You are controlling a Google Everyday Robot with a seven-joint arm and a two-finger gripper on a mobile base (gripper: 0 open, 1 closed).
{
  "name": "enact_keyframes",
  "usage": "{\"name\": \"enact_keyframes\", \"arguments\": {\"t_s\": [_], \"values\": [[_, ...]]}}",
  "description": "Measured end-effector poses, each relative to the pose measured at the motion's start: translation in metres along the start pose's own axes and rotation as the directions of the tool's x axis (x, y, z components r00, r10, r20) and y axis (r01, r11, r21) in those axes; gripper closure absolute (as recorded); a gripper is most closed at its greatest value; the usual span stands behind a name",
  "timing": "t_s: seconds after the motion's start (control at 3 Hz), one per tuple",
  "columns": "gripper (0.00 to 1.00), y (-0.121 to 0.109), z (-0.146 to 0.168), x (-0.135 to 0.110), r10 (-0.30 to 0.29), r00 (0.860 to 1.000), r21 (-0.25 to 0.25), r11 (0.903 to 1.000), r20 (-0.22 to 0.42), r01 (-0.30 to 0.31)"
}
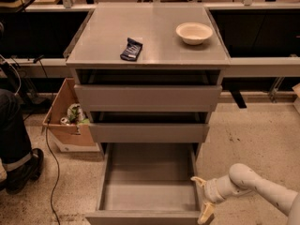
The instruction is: Close bottom drawer
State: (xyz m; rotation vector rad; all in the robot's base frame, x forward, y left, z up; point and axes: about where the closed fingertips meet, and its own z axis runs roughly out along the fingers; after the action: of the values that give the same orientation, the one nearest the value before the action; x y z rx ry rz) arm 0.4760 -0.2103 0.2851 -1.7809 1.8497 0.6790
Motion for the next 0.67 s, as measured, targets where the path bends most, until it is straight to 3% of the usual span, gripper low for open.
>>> {"name": "enact_keyframes", "arguments": {"t_s": [0.67], "values": [[0.00, 0.000, 0.034, 0.020, 0.068, 0.997, -0.012, 0.9977, 0.042, -0.067]]}}
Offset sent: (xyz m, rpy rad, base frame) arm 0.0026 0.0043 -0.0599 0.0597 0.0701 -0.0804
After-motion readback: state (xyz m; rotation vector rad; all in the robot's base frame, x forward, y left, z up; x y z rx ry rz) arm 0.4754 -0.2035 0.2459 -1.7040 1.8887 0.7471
